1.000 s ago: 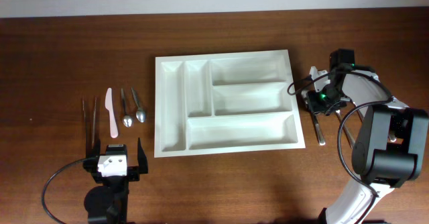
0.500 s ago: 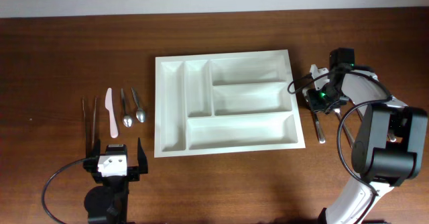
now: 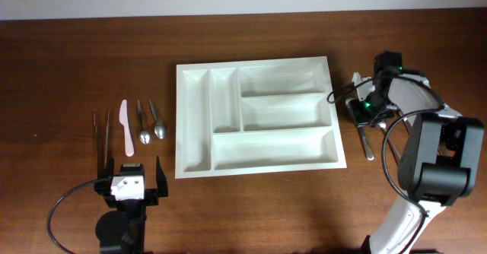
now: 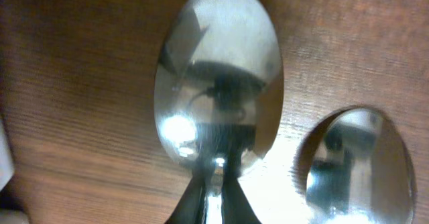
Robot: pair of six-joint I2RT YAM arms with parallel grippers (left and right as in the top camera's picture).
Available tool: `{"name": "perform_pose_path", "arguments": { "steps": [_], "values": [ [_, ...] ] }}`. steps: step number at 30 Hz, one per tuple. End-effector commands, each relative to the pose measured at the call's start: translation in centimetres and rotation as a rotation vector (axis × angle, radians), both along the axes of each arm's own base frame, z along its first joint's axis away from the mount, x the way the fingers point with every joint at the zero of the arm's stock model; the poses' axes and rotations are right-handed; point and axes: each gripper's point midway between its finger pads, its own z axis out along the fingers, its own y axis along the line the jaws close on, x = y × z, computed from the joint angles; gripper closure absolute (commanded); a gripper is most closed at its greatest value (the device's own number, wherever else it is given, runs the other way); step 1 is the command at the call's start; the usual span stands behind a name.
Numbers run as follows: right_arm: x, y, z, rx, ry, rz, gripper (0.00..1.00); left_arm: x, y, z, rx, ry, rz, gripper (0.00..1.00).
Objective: Pack container
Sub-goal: 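Lift the spoon and carry it into the tray's middle compartment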
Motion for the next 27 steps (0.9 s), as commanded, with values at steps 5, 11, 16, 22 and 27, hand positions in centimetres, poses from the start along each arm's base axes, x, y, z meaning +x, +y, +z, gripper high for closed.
{"name": "perform_pose_path", "arguments": {
  "steps": [5,11,16,22,27],
  "values": [
    [6.7,-0.8,10.8,-0.023,-0.185,-0.003,0.96,0.0,-0.3,0.0,0.014,-0.005,-0.02,0.01],
    [9.8,2.1,20.2,0.112,-0.402,0.123,0.96,0.0,-0.3,0.0,0.014,-0.005,-0.02,0.01],
    [8.6,7.1,22.7,0.204,-0.456,0.461,0.96,0.0,-0.3,0.0,0.014,-0.005,-0.02,0.01],
    [4.8,14.3,22.0,0.298,-0.402,0.865,0.96,0.0,-0.3,0.0,0.014,-0.005,-0.02,0.01],
    [2.4,19.3,21.3,0.313,-0.386,1.158,0.96,0.0,-0.3,0.0,0.014,-0.005,-0.02,0.01]
  ]
}}
